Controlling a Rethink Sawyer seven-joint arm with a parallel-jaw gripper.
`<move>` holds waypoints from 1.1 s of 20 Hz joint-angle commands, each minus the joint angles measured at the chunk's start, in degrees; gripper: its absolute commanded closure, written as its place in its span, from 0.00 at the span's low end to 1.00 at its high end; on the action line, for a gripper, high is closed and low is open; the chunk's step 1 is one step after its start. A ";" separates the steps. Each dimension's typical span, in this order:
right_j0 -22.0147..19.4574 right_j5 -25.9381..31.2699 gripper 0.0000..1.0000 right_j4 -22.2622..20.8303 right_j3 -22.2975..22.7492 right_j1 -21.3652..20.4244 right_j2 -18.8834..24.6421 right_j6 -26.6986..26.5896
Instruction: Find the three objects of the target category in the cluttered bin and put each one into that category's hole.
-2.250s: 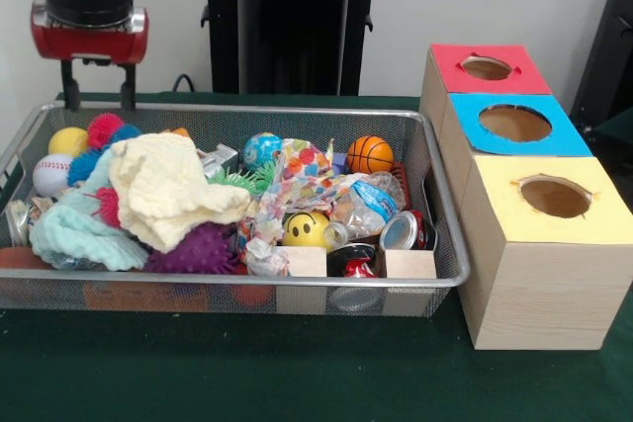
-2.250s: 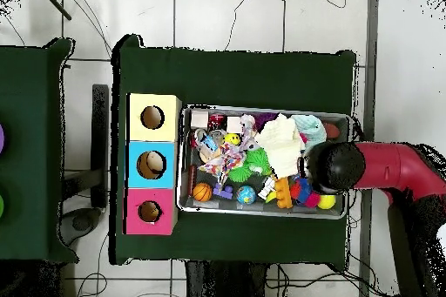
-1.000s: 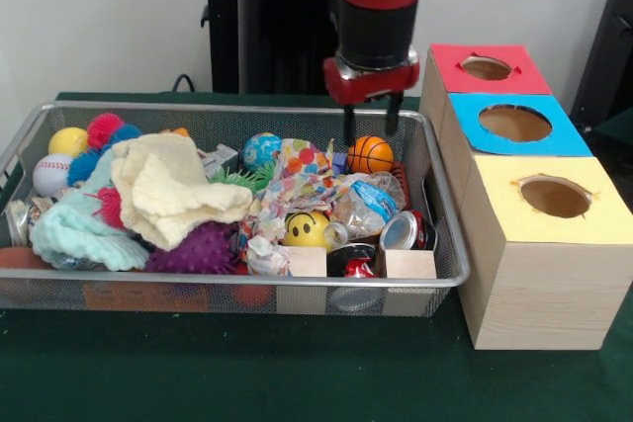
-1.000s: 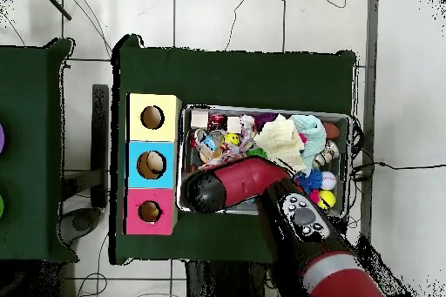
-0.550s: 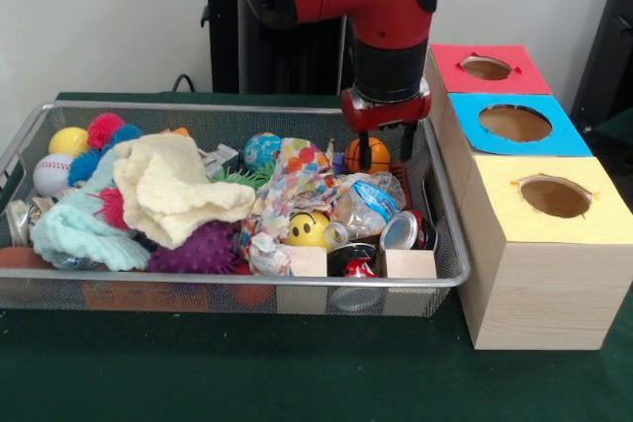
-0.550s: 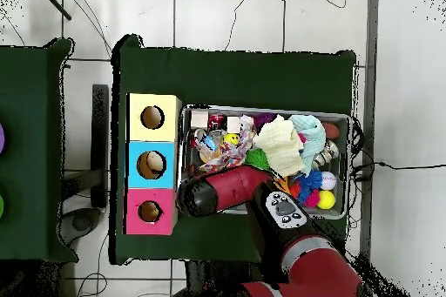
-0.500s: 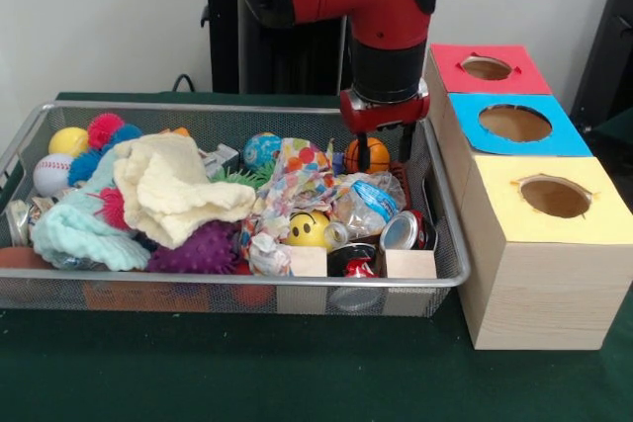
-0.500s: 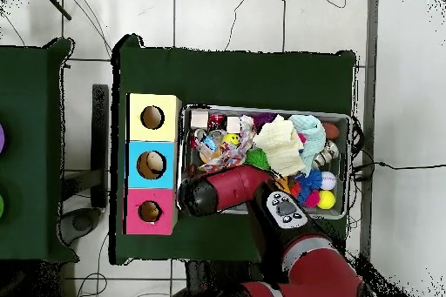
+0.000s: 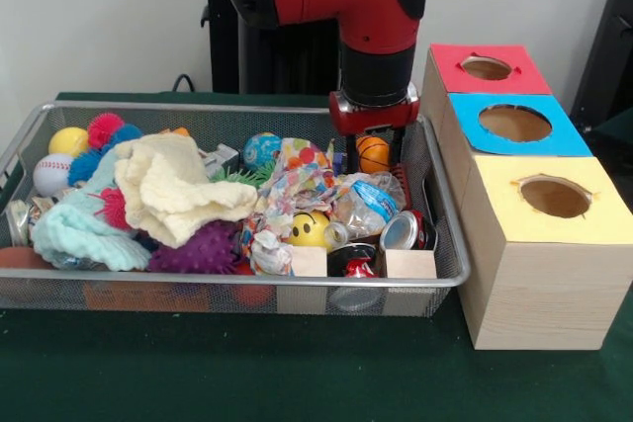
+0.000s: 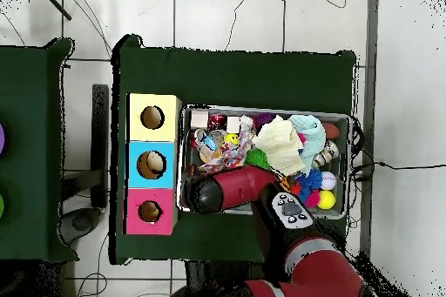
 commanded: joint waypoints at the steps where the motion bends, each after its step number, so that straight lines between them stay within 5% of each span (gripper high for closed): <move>1: 0.49 -0.25 0.00 2.55 -6.15 2.60 -1.15 7.55; 10: -1.87 -4.30 0.00 -0.54 -12.41 7.81 -1.24 3.21; 22: -4.02 3.84 0.00 -1.72 -21.07 7.08 2.15 -6.14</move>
